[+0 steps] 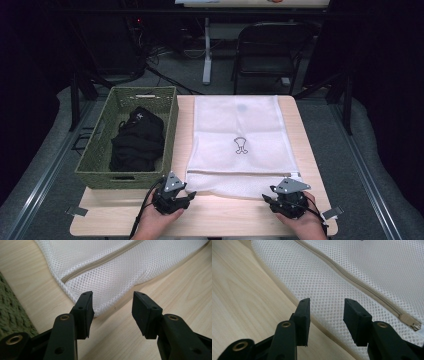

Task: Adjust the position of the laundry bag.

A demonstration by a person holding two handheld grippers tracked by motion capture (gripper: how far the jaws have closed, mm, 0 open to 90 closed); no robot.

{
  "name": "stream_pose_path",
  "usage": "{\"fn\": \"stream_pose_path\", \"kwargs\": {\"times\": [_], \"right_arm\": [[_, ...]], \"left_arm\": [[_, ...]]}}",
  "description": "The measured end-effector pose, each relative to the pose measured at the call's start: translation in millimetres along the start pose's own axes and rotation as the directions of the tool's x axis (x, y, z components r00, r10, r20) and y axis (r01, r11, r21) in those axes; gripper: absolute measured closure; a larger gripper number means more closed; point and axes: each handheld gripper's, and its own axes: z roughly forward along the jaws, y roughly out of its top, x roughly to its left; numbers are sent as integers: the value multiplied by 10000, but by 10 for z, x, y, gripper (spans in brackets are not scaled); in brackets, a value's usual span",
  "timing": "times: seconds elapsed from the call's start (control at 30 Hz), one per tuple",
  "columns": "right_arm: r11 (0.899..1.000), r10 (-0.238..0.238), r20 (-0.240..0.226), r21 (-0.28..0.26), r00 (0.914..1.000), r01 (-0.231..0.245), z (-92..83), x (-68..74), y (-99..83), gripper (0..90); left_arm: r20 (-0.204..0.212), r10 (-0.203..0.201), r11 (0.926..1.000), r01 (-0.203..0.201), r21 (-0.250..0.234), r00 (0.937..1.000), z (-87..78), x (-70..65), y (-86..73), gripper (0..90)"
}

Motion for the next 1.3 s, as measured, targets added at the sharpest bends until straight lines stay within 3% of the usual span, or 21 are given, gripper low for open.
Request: {"fn": "stream_pose_path", "kwargs": {"times": [0.2, 0.37, 0.77, 1.3], "right_arm": [[10000, -1, -2, 42, 10000, 1, 27, -23, 4, 569], [9999, -136, 124, -26, 9998, 136, 2, 5, 23, 566], [10000, 90, 208, 29, 9997, -91, 24, -71, 14, 566], [9988, 479, 387, -141, 9981, -474, -8, -112, 32, 612]], "left_arm": [[-103, 149, 9995, -146, 278, 9998, 56, -37, -18, 526], [-231, 642, 9973, -633, 362, 9977, 38, -99, -32, 529], [-118, 651, 9966, -644, 510, 9978, 118, -81, -19, 529], [154, 1181, 9915, -1187, 527, 9929, 347, -184, 230, 566]]}}
